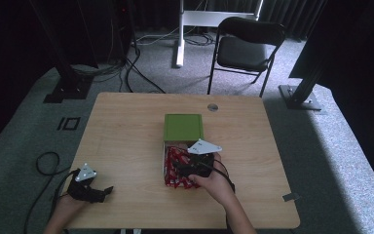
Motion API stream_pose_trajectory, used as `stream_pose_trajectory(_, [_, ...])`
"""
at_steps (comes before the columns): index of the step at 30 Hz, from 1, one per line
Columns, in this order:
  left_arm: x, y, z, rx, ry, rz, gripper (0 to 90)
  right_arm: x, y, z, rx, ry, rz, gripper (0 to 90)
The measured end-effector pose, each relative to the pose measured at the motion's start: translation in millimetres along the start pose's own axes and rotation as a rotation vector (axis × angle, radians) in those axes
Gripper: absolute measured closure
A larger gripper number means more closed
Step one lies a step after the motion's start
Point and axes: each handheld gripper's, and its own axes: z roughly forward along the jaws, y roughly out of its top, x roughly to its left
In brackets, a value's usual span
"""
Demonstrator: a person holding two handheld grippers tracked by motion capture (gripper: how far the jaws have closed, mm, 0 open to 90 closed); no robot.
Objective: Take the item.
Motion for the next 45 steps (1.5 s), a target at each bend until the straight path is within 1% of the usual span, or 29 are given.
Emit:
stream_pose_trajectory(2, [0.0,0.0,0.0,0.0,0.0,0.0,1.4,2.4,0.5,3.7,0.009,-0.013,0.006,21.9])
stream_pose_trajectory(4, [0.0,0.0,0.0,0.0,0.0,0.0,1.4,5.0,1.0,7.7,0.015,-0.027,0.001,23.7])
stream_pose_trajectory(6, [0.0,0.0,0.0,0.0,0.0,0.0,1.4,7.7,1.4,11.5,0.02,-0.054,-0.003,24.5])
stream_pose_trajectory(7, [0.0,0.0,0.0,0.0,0.0,0.0,1.4,7.7,1.4,11.5,0.02,-0.054,-0.003,24.5])
stream_pose_trajectory(8, [0.0,0.0,0.1,-0.001,0.001,0.0,1.4,9.3,1.3,16.1,0.029,-0.078,-0.001,25.9])
stream_pose_trajectory(11, [0.0,0.0,0.0,-0.001,0.001,0.001,1.4,7.8,0.3,20.2,0.029,-0.106,0.018,30.2])
stream_pose_trajectory(13, [0.0,0.0,0.0,-0.001,0.001,0.001,1.4,6.4,-0.6,22.2,0.037,-0.103,0.032,36.1])
stream_pose_trajectory(14, [0.0,0.0,0.0,-0.001,0.0,0.0,1.4,5.9,-1.0,23.3,0.049,-0.103,0.042,37.1])
stream_pose_trajectory(16, [-0.1,-0.1,0.0,-0.001,0.0,-0.001,1.4,5.8,-1.6,25.2,0.068,-0.121,0.062,42.4])
stream_pose_trajectory(17, [-0.1,-0.1,0.0,-0.001,0.0,-0.001,1.4,5.8,-1.6,25.2,0.068,-0.121,0.062,42.4])
stream_pose_trajectory(18, [-0.1,-0.1,0.0,-0.001,0.0,-0.001,1.4,5.1,-1.7,25.9,0.078,-0.116,0.078,44.3])
stream_pose_trajectory(19, [-0.1,0.0,0.1,-0.002,0.0,-0.002,1.4,4.5,-2.1,28.2,0.091,-0.128,0.07,50.1])
stream_pose_trajectory(20, [-0.1,0.0,0.1,-0.001,0.0,-0.002,1.4,4.9,-2.1,29.6,0.1,-0.137,0.064,52.2])
stream_pose_trajectory(23, [0.0,0.0,0.0,0.0,0.0,0.0,1.4,5.7,-0.9,31.1,0.102,-0.154,0.057,55.9])
stream_pose_trajectory(24, [-0.1,0.0,0.0,0.0,0.0,0.0,1.4,5.7,-0.4,31.3,0.099,-0.152,0.063,56.5])
stream_pose_trajectory(26, [0.0,0.0,-0.1,0.0,0.0,0.0,1.4,6.5,-0.2,32.2,0.105,-0.125,0.083,56.7])
stream_pose_trajectory(29, [-0.2,-0.1,0.1,-0.002,0.0,-0.002,1.4,9.3,-1.8,36.0,0.121,-0.128,0.076,58.1])
stream_pose_trajectory(34, [-0.1,-0.1,0.1,-0.001,0.0,-0.001,1.4,11.4,-5.2,45.3,0.153,-0.161,0.073,60.6])
stream_pose_trajectory(37, [-0.1,-0.1,0.1,-0.002,0.0,0.0,1.4,12.0,-6.0,48.0,0.159,-0.207,0.068,64.1])
stream_pose_trajectory(38, [-0.1,-0.1,0.1,-0.002,0.0,-0.001,1.4,12.6,-5.9,49.2,0.166,-0.221,0.055,64.1])
stream_pose_trajectory(39, [-0.1,-0.1,0.1,-0.002,0.0,-0.001,1.4,12.6,-5.9,49.2,0.166,-0.221,0.055,64.1])
stream_pose_trajectory(40, [-0.1,-0.1,0.1,-0.002,0.0,0.0,1.4,14.6,-6.9,52.2,0.173,-0.224,0.046,62.4])
stream_pose_trajectory(42, [-0.1,-0.1,0.1,-0.002,0.0,-0.001,1.4,15.8,-7.2,54.4,0.18,-0.239,0.028,62.3])
stream_pose_trajectory(44, [-0.1,-0.1,0.1,-0.002,0.0,0.0,1.4,15.1,-7.0,55.9,0.185,-0.246,0.032,62.6])
stream_pose_trajectory(45, [-0.1,-0.2,0.1,-0.002,0.0,0.0,1.4,15.1,-7.0,58.1,0.196,-0.26,0.02,63.5])
